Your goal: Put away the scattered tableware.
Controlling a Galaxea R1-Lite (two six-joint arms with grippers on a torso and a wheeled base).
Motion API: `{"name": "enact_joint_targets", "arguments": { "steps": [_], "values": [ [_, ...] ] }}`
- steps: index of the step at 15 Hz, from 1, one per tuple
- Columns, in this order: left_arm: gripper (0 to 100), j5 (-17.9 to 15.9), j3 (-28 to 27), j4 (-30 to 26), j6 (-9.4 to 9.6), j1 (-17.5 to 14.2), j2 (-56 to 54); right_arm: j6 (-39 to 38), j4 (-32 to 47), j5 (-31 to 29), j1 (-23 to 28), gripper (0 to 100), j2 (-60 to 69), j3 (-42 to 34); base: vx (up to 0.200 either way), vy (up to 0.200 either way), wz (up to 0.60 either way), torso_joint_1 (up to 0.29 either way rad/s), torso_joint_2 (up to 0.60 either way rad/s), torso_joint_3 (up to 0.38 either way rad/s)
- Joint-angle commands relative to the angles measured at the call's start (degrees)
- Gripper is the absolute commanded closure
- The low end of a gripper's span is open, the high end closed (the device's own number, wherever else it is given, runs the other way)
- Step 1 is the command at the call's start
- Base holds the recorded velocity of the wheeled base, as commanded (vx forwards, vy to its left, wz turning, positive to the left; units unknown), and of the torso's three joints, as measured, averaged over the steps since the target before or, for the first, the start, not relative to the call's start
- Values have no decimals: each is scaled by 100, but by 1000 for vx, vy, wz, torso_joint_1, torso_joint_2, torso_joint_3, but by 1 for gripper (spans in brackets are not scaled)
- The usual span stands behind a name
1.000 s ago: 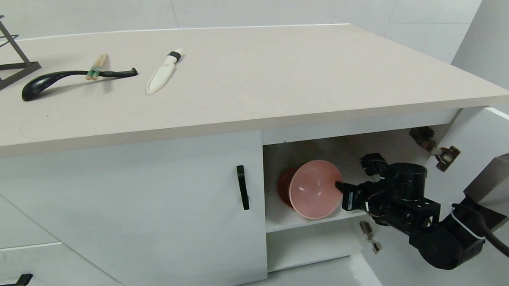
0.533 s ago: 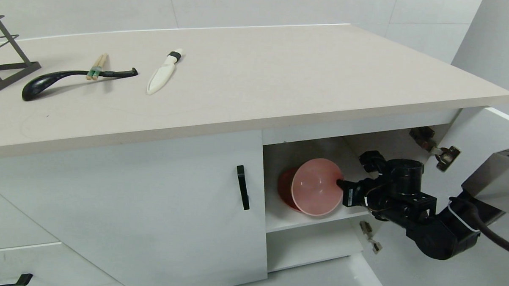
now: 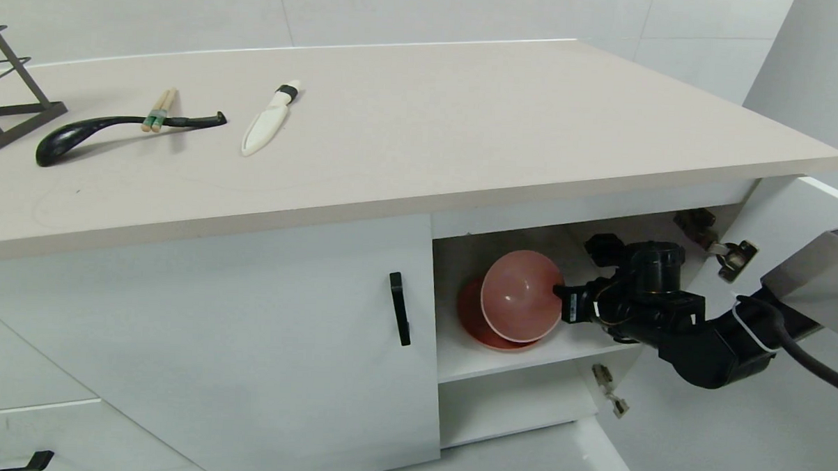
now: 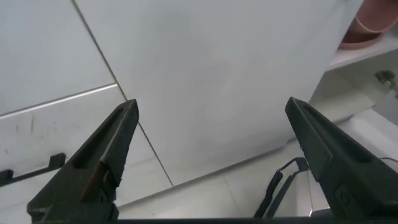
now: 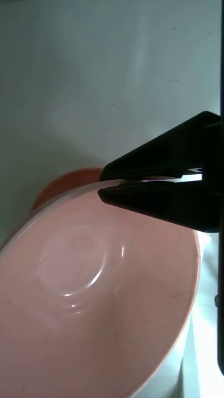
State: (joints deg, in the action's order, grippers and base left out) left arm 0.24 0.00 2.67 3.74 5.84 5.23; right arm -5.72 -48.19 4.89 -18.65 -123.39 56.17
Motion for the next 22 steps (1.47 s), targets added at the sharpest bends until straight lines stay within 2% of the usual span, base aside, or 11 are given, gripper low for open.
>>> {"name": "enact_joint_targets", "arguments": {
  "steps": [1, 4, 7, 9, 12, 17, 18, 22],
  "values": [
    [0, 37, 0, 5, -137, -347, -101, 0, -6, 3, -24, 100, 8, 43, 0, 0, 0, 0, 0, 0],
    [0, 2, 0, 14, -155, -566, -523, 0, -6, 3, -68, 100, -9, -19, 0, 0, 0, 0, 0, 0],
    [0, 55, 0, 14, -146, -566, -523, 0, -15, 3, -156, 100, -27, -89, 0, 0, 0, 0, 0, 0],
    [0, 116, 0, -302, -190, -566, -523, 0, -24, -14, -156, 100, -62, -107, 0, 0, 0, 0, 0, 0],
    [0, 151, 0, -249, -278, -566, -523, 0, -33, -111, -156, 100, -115, -133, 0, 0, 0, 0, 0, 0],
    [0, 151, 0, -249, -295, -566, -523, 53, -85, -111, -156, 100, -194, -133, 0, 0, 0, 0, 0, 0],
    [0, 151, 0, -249, -304, -566, -523, 71, -156, -111, -156, 0, -203, -142, 0, 0, 0, 0, 0, 0],
    [0, 151, 0, -249, -383, -566, -523, 194, -323, -111, -174, 0, -211, -142, 0, 0, 0, 0, 0, 0]
  ]
}}
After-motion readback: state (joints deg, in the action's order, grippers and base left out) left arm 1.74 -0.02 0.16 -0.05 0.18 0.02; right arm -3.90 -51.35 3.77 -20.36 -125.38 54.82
